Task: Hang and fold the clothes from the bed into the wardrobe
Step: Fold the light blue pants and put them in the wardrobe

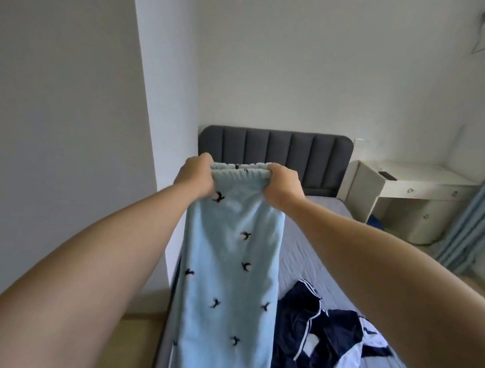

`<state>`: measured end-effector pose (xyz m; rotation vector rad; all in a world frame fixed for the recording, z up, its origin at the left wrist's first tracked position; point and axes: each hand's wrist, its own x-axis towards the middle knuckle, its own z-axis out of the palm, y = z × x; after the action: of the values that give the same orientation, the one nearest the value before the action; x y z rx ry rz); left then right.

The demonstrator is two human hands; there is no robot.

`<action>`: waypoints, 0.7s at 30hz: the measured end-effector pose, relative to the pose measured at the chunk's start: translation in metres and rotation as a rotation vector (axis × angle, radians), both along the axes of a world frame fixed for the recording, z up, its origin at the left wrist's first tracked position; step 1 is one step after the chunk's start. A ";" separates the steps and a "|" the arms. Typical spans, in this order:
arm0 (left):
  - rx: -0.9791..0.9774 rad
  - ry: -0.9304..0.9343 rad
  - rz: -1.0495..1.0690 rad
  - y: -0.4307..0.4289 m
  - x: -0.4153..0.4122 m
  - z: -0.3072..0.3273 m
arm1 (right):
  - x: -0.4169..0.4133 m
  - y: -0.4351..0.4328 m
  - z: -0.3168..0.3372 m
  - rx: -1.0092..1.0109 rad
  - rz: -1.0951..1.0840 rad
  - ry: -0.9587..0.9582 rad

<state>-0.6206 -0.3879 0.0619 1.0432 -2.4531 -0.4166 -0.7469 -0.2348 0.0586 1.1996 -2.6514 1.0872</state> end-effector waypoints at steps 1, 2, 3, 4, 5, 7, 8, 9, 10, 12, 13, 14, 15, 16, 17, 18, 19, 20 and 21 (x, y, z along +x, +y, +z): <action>-0.033 0.110 0.022 -0.010 -0.005 0.003 | -0.006 -0.014 0.002 -0.047 -0.014 0.036; -0.064 0.213 0.018 -0.021 -0.010 0.009 | -0.011 -0.027 0.008 -0.076 -0.029 0.078; -0.097 0.299 0.002 -0.032 -0.012 0.017 | -0.015 -0.039 0.016 -0.105 -0.045 0.120; -0.128 0.372 -0.020 -0.041 -0.014 0.026 | -0.018 -0.048 0.025 -0.147 -0.054 0.154; -0.150 0.434 -0.043 -0.049 -0.014 0.034 | -0.019 -0.055 0.033 -0.197 -0.055 0.182; -0.193 0.542 -0.090 -0.059 -0.013 0.044 | -0.021 -0.061 0.043 -0.299 -0.048 0.231; -0.215 0.582 -0.114 -0.062 -0.011 0.044 | -0.021 -0.062 0.044 -0.332 -0.038 0.255; -0.226 0.611 -0.135 -0.064 -0.009 0.043 | -0.022 -0.062 0.043 -0.354 -0.028 0.278; -0.230 0.627 -0.153 -0.065 -0.006 0.039 | -0.022 -0.061 0.041 -0.363 -0.019 0.302; -0.217 0.626 -0.177 -0.064 -0.001 0.024 | -0.022 -0.058 0.030 -0.354 -0.006 0.330; -0.208 0.619 -0.187 -0.063 0.001 0.015 | -0.022 -0.056 0.023 -0.347 0.002 0.334; -0.196 0.608 -0.195 -0.061 0.004 0.005 | -0.021 -0.054 0.014 -0.338 0.015 0.335; -0.177 0.598 -0.202 -0.060 0.007 -0.007 | -0.020 -0.051 0.002 -0.319 0.030 0.340; -0.150 0.584 -0.202 -0.058 0.010 -0.021 | -0.018 -0.048 -0.011 -0.284 0.043 0.351; -0.115 0.562 -0.196 -0.055 0.014 -0.037 | -0.016 -0.045 -0.027 -0.233 0.056 0.365; -0.077 0.533 -0.188 -0.052 0.018 -0.056 | -0.013 -0.041 -0.046 -0.170 0.070 0.378; -0.041 0.498 -0.181 -0.048 0.022 -0.079 | -0.011 -0.037 -0.067 -0.103 0.081 0.396; -0.011 0.459 -0.176 -0.044 0.026 -0.103 | -0.009 -0.032 -0.090 -0.029 0.091 0.424; 0.018 0.412 -0.172 -0.039 0.031 -0.131 | -0.007 -0.026 -0.115 0.056 0.105 0.449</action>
<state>-0.5892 -0.4268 -0.0690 0.6732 -2.1732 -0.6401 -0.7538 -0.2612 -0.0563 1.4095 -2.3093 0.6558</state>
